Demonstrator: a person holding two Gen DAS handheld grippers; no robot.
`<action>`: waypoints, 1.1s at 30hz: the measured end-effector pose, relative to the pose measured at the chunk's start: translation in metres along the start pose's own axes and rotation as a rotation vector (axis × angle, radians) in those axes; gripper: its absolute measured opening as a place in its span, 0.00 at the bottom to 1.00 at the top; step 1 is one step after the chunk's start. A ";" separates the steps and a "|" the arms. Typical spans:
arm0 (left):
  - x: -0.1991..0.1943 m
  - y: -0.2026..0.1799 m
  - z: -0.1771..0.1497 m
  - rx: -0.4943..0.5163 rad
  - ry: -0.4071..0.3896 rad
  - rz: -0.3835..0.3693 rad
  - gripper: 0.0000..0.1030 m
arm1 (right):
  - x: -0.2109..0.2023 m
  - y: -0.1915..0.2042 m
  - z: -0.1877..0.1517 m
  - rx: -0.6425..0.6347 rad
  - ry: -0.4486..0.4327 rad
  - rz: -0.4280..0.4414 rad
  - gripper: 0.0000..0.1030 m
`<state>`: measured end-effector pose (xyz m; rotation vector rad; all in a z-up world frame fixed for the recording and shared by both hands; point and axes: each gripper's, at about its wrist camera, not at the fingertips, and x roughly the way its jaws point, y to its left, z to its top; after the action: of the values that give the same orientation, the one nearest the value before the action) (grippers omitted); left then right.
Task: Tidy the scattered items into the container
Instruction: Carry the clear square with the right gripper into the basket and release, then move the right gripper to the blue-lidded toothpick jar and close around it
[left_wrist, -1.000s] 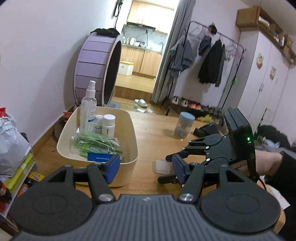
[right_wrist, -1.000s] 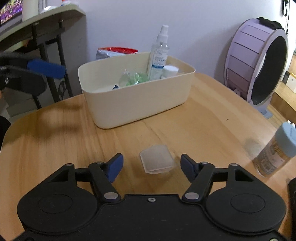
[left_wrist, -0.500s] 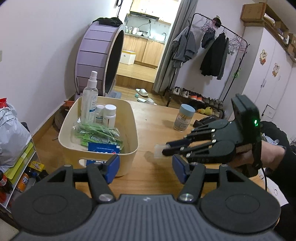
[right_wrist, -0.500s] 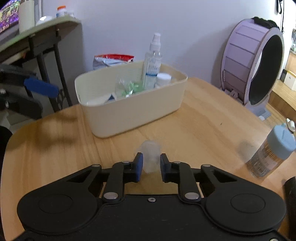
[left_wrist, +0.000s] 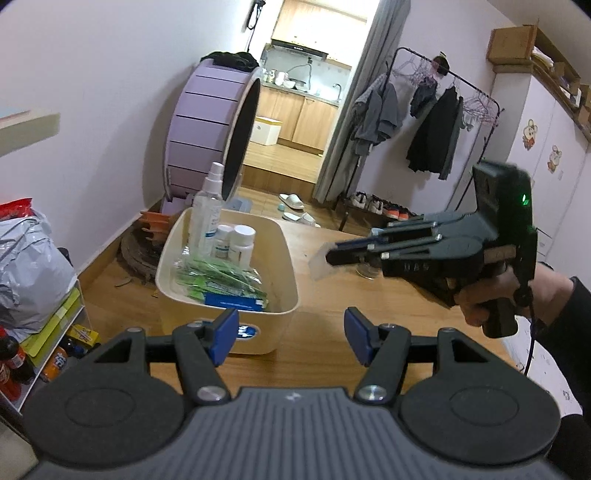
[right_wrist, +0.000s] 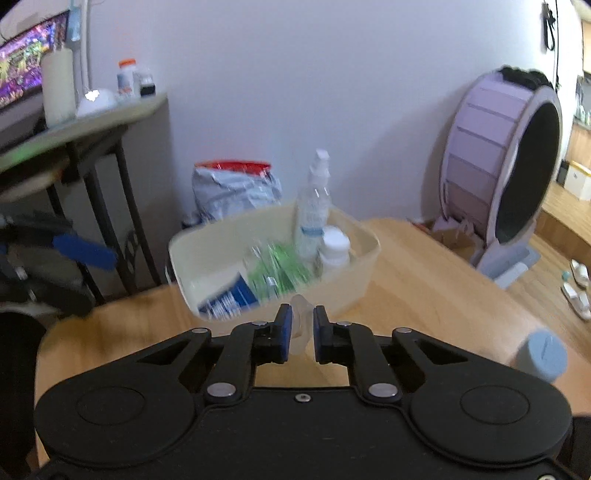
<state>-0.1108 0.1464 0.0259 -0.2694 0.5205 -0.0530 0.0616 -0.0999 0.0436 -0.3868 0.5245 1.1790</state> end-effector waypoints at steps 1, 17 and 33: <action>-0.002 0.002 0.000 -0.007 -0.004 0.002 0.60 | 0.001 0.003 0.006 0.000 -0.012 0.010 0.12; -0.022 0.022 -0.001 -0.018 -0.029 0.037 0.60 | 0.091 0.066 0.039 -0.034 0.047 0.159 0.25; -0.018 0.014 0.006 -0.016 -0.042 0.023 0.60 | 0.013 0.015 0.010 0.017 -0.040 -0.056 0.60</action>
<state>-0.1241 0.1634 0.0359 -0.2793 0.4821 -0.0204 0.0528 -0.0793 0.0445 -0.3603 0.4855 1.1257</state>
